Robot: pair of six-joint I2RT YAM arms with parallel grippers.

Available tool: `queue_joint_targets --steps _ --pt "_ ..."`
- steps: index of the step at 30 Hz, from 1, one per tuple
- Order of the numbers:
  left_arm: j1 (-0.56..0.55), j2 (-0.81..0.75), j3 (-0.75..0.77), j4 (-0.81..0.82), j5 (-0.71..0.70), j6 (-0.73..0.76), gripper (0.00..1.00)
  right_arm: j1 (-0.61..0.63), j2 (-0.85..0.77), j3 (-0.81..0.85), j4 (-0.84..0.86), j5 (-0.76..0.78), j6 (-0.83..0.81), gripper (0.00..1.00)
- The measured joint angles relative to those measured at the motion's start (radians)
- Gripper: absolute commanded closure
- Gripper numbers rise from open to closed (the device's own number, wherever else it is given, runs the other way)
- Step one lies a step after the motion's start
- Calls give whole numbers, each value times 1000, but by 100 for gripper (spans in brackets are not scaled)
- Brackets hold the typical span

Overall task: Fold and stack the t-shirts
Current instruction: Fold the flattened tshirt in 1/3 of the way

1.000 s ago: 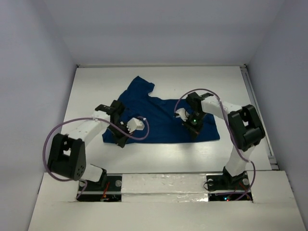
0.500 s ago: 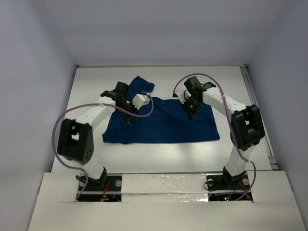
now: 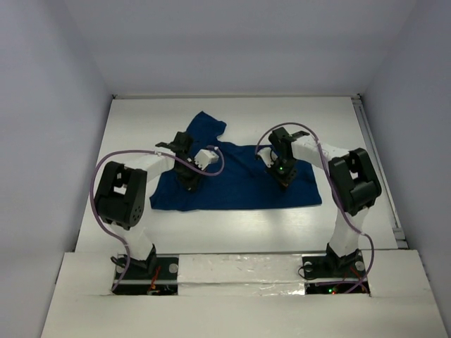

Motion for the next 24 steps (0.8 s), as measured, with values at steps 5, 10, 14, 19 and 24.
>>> queue_joint_targets --steps 5,10,14,19,24 --pt "0 -52 -66 15 0 12 100 0 5 -35 -15 -12 -28 100" --pt "0 -107 -134 29 4 34 100 0 -7 -58 -14 -14 -56 100" --pt "5 -141 -174 29 9 48 100 0 -31 -95 -13 -19 -78 100" --pt "9 -151 -179 -13 18 96 100 8 -53 -131 -19 -33 -108 100" --pt "9 -164 -187 -116 25 149 92 21 -64 -147 -30 -35 -140 77"
